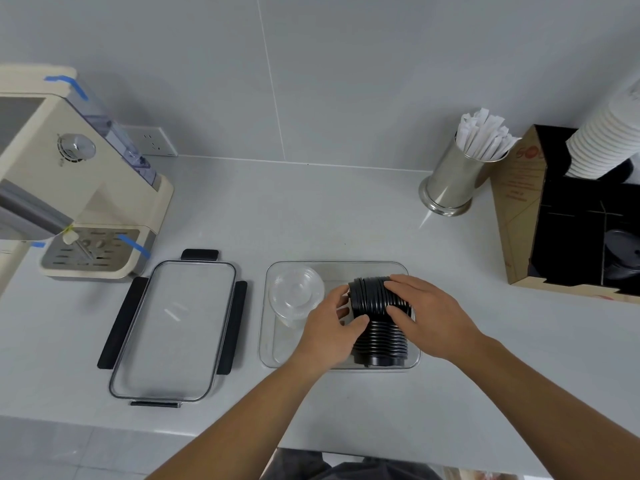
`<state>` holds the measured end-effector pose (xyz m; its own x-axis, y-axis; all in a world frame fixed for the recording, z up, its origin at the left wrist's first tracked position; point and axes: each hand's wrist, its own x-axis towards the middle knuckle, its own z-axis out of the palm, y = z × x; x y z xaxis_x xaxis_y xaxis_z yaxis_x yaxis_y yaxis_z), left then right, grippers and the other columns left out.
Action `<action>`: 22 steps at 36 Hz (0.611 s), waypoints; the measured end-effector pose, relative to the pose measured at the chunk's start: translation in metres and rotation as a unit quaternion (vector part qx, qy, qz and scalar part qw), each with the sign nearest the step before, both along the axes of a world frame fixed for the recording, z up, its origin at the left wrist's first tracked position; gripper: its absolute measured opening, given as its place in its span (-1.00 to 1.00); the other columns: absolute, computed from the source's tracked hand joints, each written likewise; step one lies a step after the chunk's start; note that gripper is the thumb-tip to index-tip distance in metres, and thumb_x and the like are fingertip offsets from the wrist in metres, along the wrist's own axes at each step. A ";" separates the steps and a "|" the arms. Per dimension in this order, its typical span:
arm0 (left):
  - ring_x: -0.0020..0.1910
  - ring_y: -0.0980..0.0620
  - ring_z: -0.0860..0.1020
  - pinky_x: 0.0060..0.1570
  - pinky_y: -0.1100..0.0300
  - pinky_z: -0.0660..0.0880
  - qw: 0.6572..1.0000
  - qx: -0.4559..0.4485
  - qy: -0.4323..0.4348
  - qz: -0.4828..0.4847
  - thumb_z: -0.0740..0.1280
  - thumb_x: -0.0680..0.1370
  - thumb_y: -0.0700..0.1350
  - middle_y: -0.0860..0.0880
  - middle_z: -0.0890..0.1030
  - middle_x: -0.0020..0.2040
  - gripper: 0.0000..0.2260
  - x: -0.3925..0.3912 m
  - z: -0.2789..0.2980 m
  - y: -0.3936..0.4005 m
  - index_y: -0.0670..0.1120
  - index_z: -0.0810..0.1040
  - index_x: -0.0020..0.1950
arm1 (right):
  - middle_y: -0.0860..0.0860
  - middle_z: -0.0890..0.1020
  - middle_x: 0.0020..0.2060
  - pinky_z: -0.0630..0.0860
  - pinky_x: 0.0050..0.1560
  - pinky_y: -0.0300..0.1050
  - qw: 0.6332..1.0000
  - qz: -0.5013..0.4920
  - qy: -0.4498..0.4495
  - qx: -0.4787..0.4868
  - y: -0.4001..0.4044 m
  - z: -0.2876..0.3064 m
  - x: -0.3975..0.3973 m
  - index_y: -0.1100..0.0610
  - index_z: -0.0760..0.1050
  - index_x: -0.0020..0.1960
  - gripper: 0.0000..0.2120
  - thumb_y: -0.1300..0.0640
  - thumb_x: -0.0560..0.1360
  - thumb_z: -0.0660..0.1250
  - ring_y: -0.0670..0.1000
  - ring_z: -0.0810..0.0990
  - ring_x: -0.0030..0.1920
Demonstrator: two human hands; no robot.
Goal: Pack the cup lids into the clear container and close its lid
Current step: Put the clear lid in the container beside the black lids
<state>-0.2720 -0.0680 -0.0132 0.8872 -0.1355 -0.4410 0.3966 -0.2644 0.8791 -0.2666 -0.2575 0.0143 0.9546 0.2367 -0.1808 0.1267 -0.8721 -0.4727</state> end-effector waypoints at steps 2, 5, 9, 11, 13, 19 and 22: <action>0.17 0.19 0.56 0.06 0.45 0.43 1.000 0.000 0.002 -0.002 0.41 0.50 -0.17 0.12 0.59 0.17 -0.55 0.000 0.000 0.000 0.04 0.45 0.37 | 0.07 0.50 0.36 0.22 0.33 -0.23 1.000 -0.001 0.001 0.002 0.000 0.000 0.000 0.16 0.48 0.36 -0.60 0.12 0.54 0.34 0.06 0.45 0.36; 0.14 0.24 0.56 0.06 0.48 0.45 1.000 0.004 0.002 -0.003 0.39 0.50 -0.15 0.14 0.60 0.16 -0.56 -0.001 0.002 0.000 0.04 0.46 0.37 | 0.06 0.50 0.36 0.23 0.33 -0.22 1.000 -0.001 0.003 0.005 0.000 0.001 0.001 0.16 0.47 0.37 -0.60 0.12 0.54 0.34 0.05 0.45 0.36; 0.21 0.16 0.56 0.26 0.24 0.47 1.000 0.009 -0.005 -0.011 0.36 0.52 -0.16 0.11 0.61 0.19 -0.61 -0.002 0.004 0.000 0.03 0.49 0.35 | 0.05 0.50 0.36 0.23 0.33 -0.23 1.000 -0.003 0.005 0.007 0.000 0.002 0.001 0.14 0.47 0.38 -0.59 0.10 0.55 0.33 0.04 0.45 0.36; 0.21 0.18 0.52 0.20 0.35 0.45 1.000 0.012 -0.003 -0.009 0.35 0.54 -0.15 0.22 0.57 0.15 -0.63 -0.004 0.007 0.001 0.07 0.47 0.33 | 0.04 0.49 0.38 0.20 0.35 -0.24 1.000 -0.006 0.010 0.008 0.000 0.002 0.002 0.11 0.44 0.40 -0.58 0.08 0.56 0.31 0.02 0.43 0.38; 0.17 0.25 0.47 0.01 0.56 0.38 1.000 0.015 0.001 -0.004 0.34 0.56 -0.11 0.35 0.47 0.11 -0.57 -0.007 0.012 0.003 0.08 0.40 0.42 | 0.04 0.48 0.39 0.20 0.37 -0.23 1.000 -0.010 0.014 0.015 0.001 0.003 0.003 0.10 0.43 0.41 -0.57 0.07 0.56 0.31 0.01 0.41 0.39; 0.10 0.29 0.53 -0.09 0.56 0.41 1.000 0.009 -0.001 0.027 0.36 0.56 -0.08 0.25 0.52 0.17 -0.65 -0.018 0.031 0.020 0.12 0.46 0.33 | -0.08 0.55 0.30 0.27 0.24 -0.33 0.996 -0.062 0.018 0.068 0.008 0.016 0.008 0.04 0.47 0.38 -0.59 0.05 0.54 0.33 -0.03 0.52 0.27; 0.03 0.32 0.58 -0.09 0.51 0.46 0.997 -0.015 0.004 0.069 0.38 0.55 -0.08 0.15 0.63 0.14 -0.77 -0.020 0.042 0.034 0.11 0.58 0.19 | -0.24 0.51 0.20 0.26 0.23 -0.35 0.985 -0.106 0.040 0.133 0.016 0.025 0.013 -0.05 0.47 0.37 -0.59 0.00 0.53 0.32 -0.17 0.47 0.25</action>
<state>-0.2919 -0.0338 0.0285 0.8948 -0.0261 -0.4457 0.4344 -0.1796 0.8826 -0.2539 -0.2417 0.0389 0.9731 0.0828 -0.2150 -0.0912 -0.7185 -0.6895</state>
